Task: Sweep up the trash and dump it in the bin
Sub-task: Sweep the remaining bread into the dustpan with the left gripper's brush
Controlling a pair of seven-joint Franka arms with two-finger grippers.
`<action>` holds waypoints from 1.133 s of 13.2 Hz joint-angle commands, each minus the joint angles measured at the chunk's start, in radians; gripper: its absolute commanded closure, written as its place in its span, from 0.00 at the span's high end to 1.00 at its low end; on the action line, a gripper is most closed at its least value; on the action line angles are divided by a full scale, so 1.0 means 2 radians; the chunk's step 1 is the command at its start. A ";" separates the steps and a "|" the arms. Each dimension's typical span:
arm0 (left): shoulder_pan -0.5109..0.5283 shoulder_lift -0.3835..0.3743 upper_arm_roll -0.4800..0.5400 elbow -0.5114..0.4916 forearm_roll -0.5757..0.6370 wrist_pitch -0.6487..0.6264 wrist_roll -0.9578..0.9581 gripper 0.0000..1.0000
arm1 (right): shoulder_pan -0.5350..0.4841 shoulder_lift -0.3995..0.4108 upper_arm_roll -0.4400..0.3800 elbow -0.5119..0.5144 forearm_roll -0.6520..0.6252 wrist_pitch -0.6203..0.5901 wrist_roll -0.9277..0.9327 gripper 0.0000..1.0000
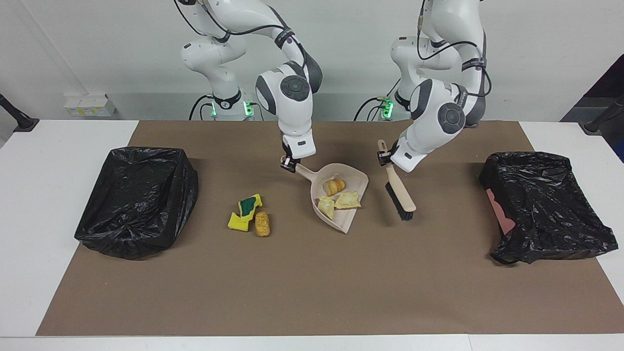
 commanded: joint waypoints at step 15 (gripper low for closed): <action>-0.080 -0.011 0.001 -0.062 -0.032 0.111 -0.080 0.00 | -0.059 -0.063 -0.001 -0.030 -0.023 -0.019 -0.062 0.00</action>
